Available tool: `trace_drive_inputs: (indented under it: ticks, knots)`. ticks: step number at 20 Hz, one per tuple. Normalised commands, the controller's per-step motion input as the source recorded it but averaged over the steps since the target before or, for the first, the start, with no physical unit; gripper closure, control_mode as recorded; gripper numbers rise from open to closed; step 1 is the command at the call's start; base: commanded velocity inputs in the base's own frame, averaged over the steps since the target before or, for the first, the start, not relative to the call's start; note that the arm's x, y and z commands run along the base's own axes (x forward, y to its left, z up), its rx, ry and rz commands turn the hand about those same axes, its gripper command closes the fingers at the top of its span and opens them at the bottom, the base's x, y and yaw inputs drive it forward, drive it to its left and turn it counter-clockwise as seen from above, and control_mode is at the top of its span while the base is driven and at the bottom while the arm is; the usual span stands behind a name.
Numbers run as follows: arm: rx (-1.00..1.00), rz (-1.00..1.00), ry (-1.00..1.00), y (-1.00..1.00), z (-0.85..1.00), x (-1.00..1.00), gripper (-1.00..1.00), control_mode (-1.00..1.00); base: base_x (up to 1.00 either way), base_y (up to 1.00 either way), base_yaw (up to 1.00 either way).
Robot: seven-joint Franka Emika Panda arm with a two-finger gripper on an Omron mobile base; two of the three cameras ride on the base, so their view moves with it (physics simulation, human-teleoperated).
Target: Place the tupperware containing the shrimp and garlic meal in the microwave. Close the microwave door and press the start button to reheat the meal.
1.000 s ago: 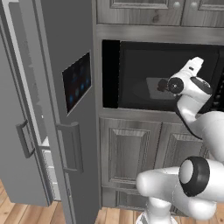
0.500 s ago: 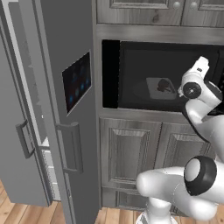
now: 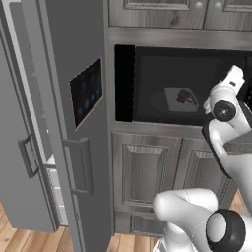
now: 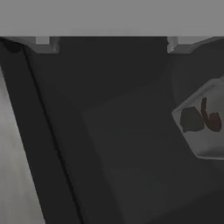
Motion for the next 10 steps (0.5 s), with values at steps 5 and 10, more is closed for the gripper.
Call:
trace_drive_inputs:
  ticks: [5,10]
  knots:
    - [0.37,-0.15,0.0,0.1,0.38,-0.73,-1.0,-1.0,0.0,0.0,0.0]
    - [0.71,-0.22,-0.06,-0.05,0.21,-0.83,-1.0,-1.0,0.0,0.0,0.0]
